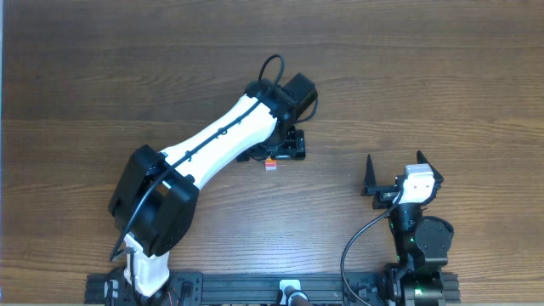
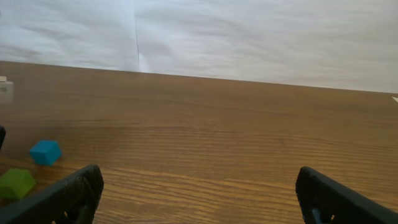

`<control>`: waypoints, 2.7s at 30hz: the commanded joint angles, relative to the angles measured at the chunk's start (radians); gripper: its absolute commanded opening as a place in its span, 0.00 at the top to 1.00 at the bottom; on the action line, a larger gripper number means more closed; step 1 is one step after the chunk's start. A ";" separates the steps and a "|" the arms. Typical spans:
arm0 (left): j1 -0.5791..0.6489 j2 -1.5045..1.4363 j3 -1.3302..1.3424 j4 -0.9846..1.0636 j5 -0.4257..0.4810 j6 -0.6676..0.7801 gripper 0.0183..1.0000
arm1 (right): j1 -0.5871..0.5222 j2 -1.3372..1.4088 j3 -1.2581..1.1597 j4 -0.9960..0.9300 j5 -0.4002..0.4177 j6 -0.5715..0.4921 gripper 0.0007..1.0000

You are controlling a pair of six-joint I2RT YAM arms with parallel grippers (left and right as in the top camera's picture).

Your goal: Stack Cubes

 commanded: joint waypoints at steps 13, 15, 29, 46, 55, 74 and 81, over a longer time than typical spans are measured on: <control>0.267 -0.469 0.013 -0.010 -0.349 0.076 0.00 | -0.005 -0.008 -0.005 -0.003 0.000 -0.004 0.01; 0.304 -0.537 0.013 -0.034 -0.423 0.076 0.00 | -0.005 -0.008 -0.005 -0.003 -0.001 -0.004 0.01; 0.488 -1.067 -0.208 0.062 -0.543 0.130 0.00 | -0.005 -0.008 -0.005 -0.003 0.000 -0.004 0.01; 0.615 -1.613 -0.748 0.517 -0.475 0.317 0.00 | -0.005 -0.008 -0.005 -0.003 -0.001 -0.004 0.01; 0.615 -1.783 -0.909 0.632 -0.452 0.315 0.00 | -0.005 -0.008 -0.005 -0.003 0.000 -0.004 0.01; 0.601 -2.004 -1.293 0.842 -0.148 0.239 0.00 | -0.005 -0.008 -0.005 -0.003 0.000 -0.004 0.01; 0.594 -2.004 -1.431 0.935 -0.148 0.218 0.00 | -0.005 -0.008 -0.005 -0.003 0.000 -0.004 0.01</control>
